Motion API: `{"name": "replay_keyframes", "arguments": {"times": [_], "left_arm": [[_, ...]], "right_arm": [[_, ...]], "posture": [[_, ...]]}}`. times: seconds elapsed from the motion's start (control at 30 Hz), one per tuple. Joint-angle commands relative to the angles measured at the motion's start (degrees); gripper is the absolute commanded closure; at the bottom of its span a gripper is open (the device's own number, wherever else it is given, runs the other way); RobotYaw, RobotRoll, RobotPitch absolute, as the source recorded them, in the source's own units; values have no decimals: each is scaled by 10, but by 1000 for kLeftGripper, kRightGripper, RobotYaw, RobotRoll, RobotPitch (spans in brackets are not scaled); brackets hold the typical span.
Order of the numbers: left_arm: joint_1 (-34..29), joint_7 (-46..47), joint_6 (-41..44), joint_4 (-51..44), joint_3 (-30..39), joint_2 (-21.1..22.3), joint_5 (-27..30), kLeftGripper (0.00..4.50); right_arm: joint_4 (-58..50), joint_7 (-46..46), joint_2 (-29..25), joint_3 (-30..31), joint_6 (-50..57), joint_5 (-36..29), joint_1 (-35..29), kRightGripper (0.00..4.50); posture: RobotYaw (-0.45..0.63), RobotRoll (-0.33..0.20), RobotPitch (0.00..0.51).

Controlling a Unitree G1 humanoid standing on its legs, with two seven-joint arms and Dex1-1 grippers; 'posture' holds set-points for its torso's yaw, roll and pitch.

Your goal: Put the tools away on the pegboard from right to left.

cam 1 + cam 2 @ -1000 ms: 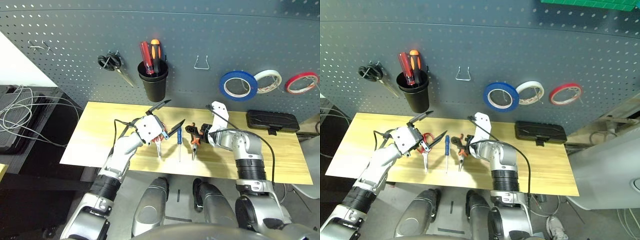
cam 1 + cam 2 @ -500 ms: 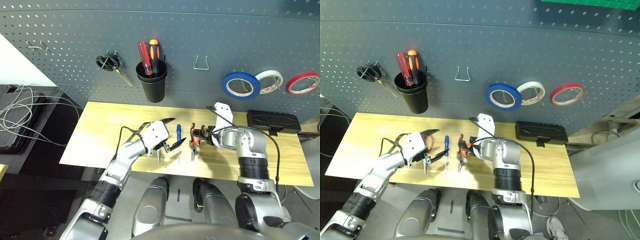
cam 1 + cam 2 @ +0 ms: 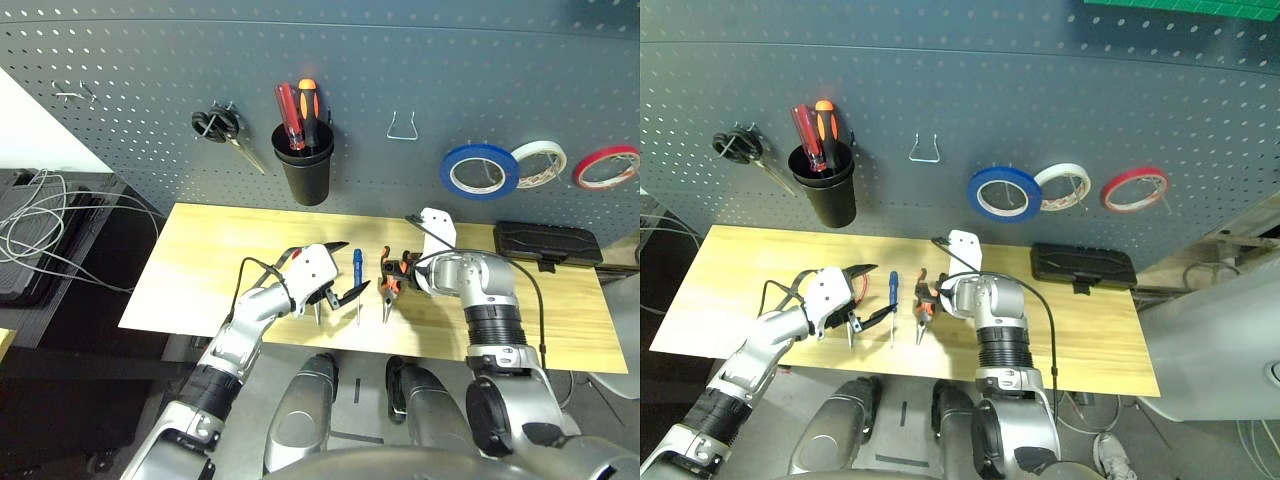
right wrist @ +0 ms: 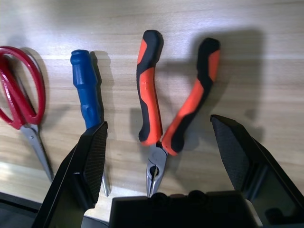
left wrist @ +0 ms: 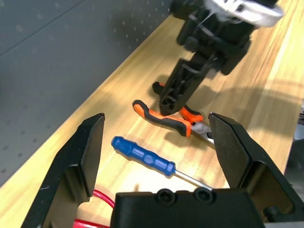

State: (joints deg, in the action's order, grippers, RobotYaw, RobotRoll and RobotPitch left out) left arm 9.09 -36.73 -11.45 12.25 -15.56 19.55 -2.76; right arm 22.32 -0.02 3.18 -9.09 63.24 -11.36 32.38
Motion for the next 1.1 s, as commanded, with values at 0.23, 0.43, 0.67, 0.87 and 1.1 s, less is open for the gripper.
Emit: {"name": "replay_keyframes", "arguments": {"times": [0.23, 0.43, 0.67, 0.87, 1.1], "left_arm": [[-25, 6, 12, -22, -1, 11, -8, 0], [-24, 13, 11, -21, -2, 9, -9, 0], [-23, 14, 5, -18, -2, 10, -8, 0], [-18, 12, -1, -12, -4, 8, -8, 0], [-12, 11, -4, -5, -6, 6, -8, 0]], "right_arm": [[152, -14, -3, 6, -93, 22, 33, 37], [235, -21, -10, -4, -138, 19, 47, 37], [253, -18, -12, -9, -173, 12, 61, 37], [227, -13, -14, -13, -149, 3, 58, 37], [205, -10, -12, -16, -101, -4, 50, 37]], "posture": [[250, 0, 252], [255, 0, 249], [248, 0, 249], [233, 0, 246], [233, 0, 244]]}}
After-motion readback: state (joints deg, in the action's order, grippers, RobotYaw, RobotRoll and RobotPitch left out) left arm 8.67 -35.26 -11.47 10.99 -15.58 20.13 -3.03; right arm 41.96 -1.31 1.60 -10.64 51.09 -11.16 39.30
